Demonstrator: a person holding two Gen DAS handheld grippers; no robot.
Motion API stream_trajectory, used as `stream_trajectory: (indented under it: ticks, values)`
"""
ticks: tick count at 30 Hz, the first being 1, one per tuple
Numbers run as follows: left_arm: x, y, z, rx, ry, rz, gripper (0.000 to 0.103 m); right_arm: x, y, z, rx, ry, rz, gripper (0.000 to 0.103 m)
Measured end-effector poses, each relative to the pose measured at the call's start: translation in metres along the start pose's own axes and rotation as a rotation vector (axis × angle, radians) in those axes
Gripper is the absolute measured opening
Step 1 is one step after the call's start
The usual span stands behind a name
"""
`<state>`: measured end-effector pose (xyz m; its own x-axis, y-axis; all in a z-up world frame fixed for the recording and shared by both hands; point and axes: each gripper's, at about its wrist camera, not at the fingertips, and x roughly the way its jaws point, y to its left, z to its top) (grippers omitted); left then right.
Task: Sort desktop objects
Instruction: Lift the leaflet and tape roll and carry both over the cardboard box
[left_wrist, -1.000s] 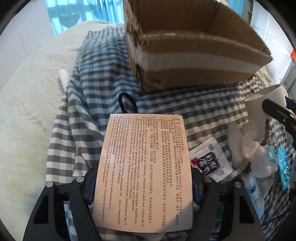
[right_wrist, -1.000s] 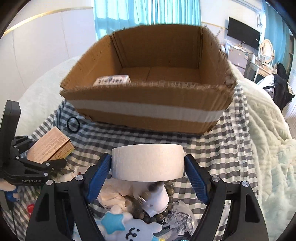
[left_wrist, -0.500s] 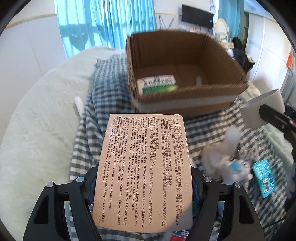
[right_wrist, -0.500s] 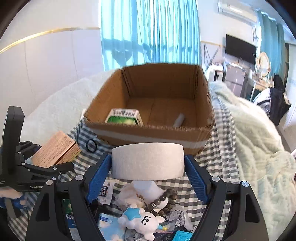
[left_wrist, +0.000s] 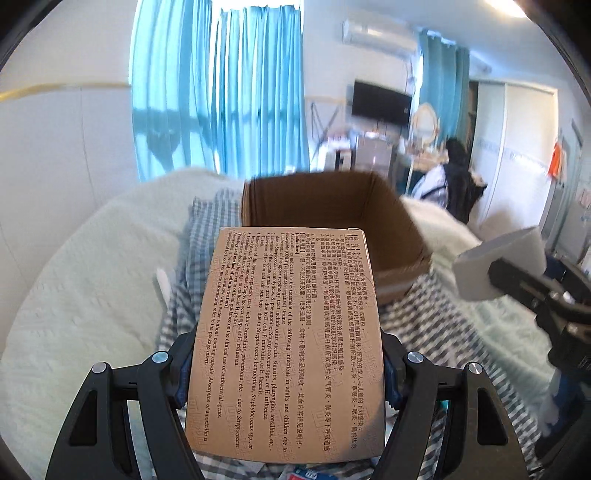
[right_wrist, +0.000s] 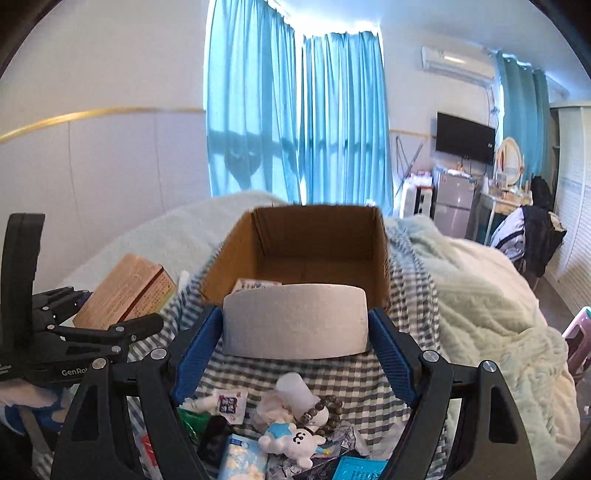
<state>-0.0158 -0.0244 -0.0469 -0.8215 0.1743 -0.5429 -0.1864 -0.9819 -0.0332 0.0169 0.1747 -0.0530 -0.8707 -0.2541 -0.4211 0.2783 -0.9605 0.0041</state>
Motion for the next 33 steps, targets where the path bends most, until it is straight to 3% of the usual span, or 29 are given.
stream_trajectory:
  ticks: [7,14,24,33]
  values:
    - [-0.035,-0.007,0.021,0.000,-0.137,-0.021,0.076,-0.029,0.006,0.015,-0.011,-0.082,-0.014,0.080]
    - [-0.049,-0.009,0.037,0.009,-0.216,-0.023,0.076,-0.046,0.004,0.031,-0.007,-0.149,-0.013,0.080]
    - [-0.044,-0.006,0.057,-0.002,-0.276,-0.001,0.076,-0.059,0.008,0.062,-0.038,-0.237,-0.023,0.080]
    - [-0.028,-0.003,0.071,0.001,-0.283,0.027,0.076,-0.047,0.003,0.078,-0.043,-0.271,-0.028,0.080]
